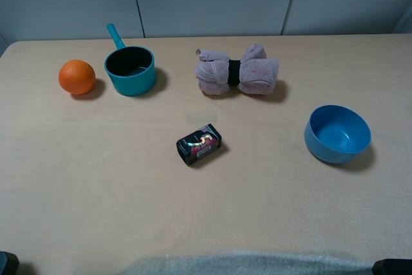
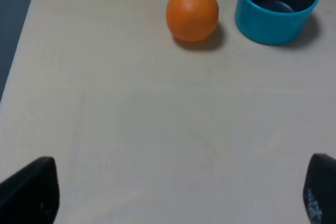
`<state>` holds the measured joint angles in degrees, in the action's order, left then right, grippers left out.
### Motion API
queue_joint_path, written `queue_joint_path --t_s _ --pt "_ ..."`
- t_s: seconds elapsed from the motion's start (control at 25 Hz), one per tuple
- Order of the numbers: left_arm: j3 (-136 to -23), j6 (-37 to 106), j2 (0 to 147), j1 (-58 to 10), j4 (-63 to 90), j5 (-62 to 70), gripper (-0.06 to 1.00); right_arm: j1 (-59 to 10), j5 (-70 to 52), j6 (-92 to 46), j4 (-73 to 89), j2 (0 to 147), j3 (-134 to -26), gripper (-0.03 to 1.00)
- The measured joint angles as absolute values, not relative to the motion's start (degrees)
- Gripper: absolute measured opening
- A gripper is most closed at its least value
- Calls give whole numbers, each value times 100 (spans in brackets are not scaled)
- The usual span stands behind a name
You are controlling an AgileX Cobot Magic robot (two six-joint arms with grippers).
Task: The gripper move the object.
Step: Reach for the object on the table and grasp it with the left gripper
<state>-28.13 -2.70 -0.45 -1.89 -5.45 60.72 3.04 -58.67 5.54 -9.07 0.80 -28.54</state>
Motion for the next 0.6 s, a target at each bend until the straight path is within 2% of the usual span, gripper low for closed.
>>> queue_joint_path --t_s 0.6 --pt "-2813 -270 -45 -189 -545 6072 99 304 -5867 554 -907 80 -2854 65"
